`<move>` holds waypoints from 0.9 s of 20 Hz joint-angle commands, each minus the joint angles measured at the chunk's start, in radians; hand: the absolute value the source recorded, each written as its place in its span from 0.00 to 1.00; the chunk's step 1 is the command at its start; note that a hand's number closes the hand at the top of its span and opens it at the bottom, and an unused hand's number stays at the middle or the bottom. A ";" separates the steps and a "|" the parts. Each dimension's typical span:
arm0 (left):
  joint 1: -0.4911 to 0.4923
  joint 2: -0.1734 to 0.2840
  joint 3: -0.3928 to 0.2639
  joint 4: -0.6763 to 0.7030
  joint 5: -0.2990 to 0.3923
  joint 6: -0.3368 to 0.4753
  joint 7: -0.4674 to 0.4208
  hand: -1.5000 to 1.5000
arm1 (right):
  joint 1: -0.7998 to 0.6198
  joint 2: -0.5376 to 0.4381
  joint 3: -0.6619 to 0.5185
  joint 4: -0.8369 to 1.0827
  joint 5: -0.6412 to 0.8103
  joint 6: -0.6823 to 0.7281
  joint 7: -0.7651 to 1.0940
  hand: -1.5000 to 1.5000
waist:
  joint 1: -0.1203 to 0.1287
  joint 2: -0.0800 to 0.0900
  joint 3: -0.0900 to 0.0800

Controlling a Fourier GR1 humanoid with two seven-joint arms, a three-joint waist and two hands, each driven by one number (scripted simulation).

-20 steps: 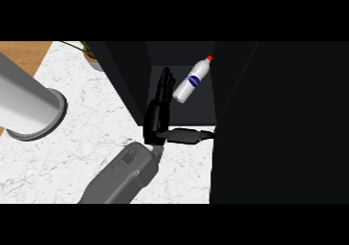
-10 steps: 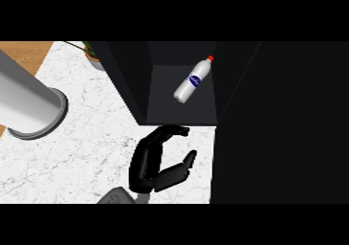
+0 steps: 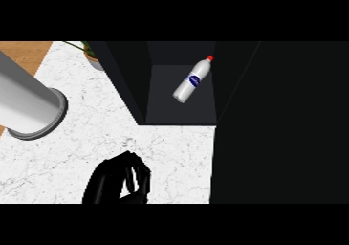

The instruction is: Pick up the bottled water, place it into the cabinet and close the cabinet

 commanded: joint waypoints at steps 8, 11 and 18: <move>0.159 0.248 0.180 -0.140 0.095 -0.130 -0.029 1.00 | 0.054 -0.035 0.084 -0.292 0.113 0.083 0.048 1.00 | -0.015 -0.007 -0.004; 0.186 0.266 0.219 -0.151 0.158 -0.206 -0.050 0.00 | 0.013 -0.015 0.131 -0.309 0.163 0.054 0.050 1.00 | -0.015 -0.005 -0.007; 0.305 0.374 0.339 -0.247 0.210 -0.222 -0.066 0.00 | -0.010 -0.066 0.223 -0.328 0.169 0.074 0.091 1.00 | 0.012 -0.017 -0.009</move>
